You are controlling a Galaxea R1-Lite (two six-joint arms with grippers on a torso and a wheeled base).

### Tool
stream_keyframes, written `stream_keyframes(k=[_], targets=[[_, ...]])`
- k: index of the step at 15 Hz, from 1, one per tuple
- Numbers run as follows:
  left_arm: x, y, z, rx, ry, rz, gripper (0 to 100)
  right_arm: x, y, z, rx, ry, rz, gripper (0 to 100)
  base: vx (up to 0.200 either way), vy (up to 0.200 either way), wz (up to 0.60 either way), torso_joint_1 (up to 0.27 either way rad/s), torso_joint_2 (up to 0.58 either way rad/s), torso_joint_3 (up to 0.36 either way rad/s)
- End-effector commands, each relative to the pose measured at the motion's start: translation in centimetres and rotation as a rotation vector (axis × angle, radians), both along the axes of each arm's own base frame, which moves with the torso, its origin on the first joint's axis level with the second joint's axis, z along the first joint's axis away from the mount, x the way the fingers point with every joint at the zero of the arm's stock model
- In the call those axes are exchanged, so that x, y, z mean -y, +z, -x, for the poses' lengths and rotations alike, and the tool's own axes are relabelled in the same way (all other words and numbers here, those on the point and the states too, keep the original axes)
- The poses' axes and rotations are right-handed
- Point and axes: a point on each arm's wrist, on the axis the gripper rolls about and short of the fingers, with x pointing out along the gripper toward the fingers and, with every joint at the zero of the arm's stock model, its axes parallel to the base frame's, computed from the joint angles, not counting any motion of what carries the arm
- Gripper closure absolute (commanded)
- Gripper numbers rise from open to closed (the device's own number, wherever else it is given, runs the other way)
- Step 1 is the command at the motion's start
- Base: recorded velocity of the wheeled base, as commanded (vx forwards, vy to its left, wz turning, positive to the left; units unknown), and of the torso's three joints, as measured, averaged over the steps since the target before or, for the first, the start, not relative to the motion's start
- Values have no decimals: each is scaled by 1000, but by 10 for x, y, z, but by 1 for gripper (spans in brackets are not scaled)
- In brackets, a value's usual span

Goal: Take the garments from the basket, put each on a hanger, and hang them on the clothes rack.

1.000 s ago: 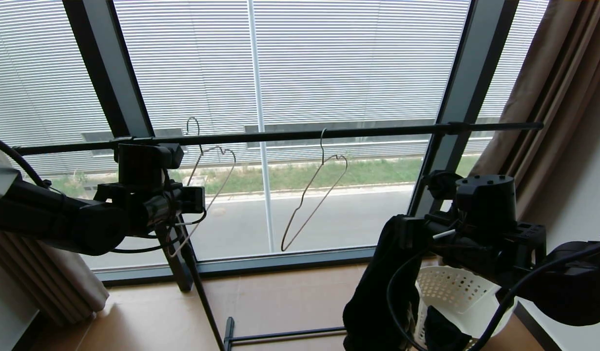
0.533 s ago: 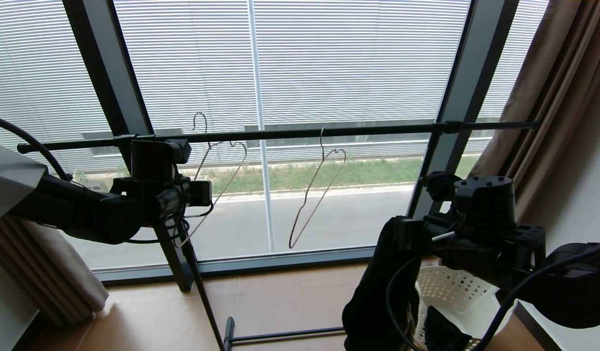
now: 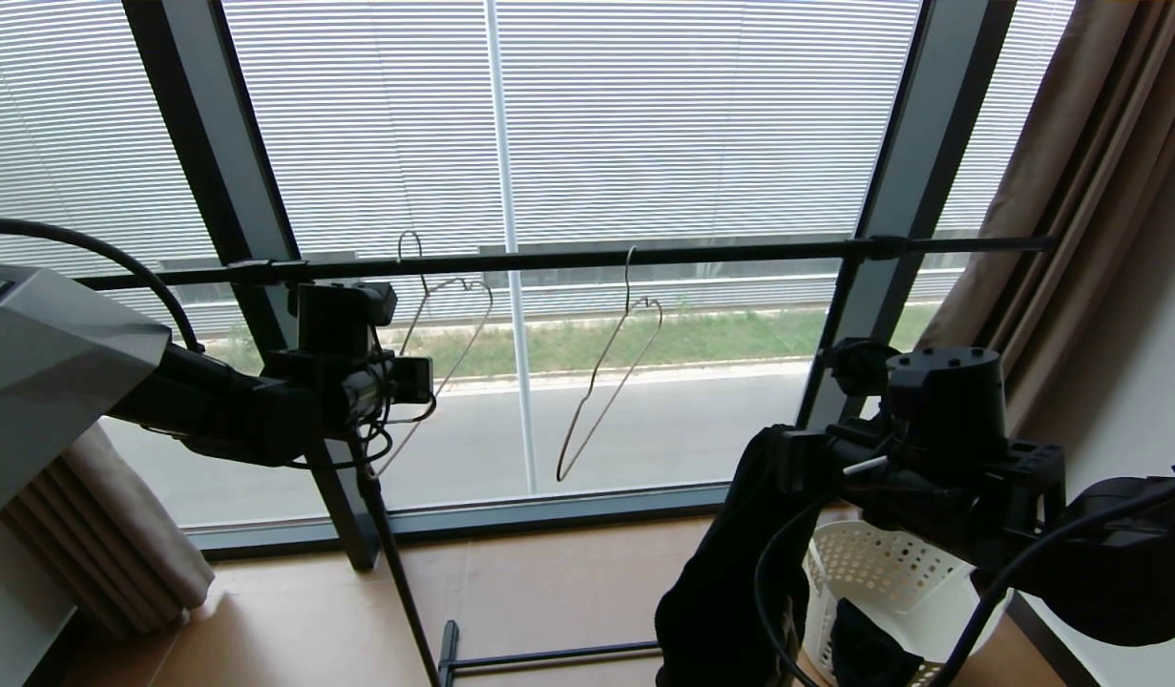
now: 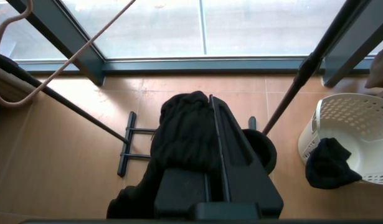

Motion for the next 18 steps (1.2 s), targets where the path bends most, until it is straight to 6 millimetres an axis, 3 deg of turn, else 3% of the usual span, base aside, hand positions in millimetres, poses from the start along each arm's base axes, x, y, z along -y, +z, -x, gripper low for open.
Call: stream_keyframes(k=[1,12,18], targets=[[1,-5,-4,-7,0,-1,100,0,-1,0,-2,0,1,100,0,0,0,0,0,0],[3,6,-11,36,-2,11,100,-6,-8,1,-20,6,18,100,0,0,0,0,0,0],[5,-7,-22,23,2,5,100,-7,-8,2,-19,11,18,100,0,0,0,0,0,0]])
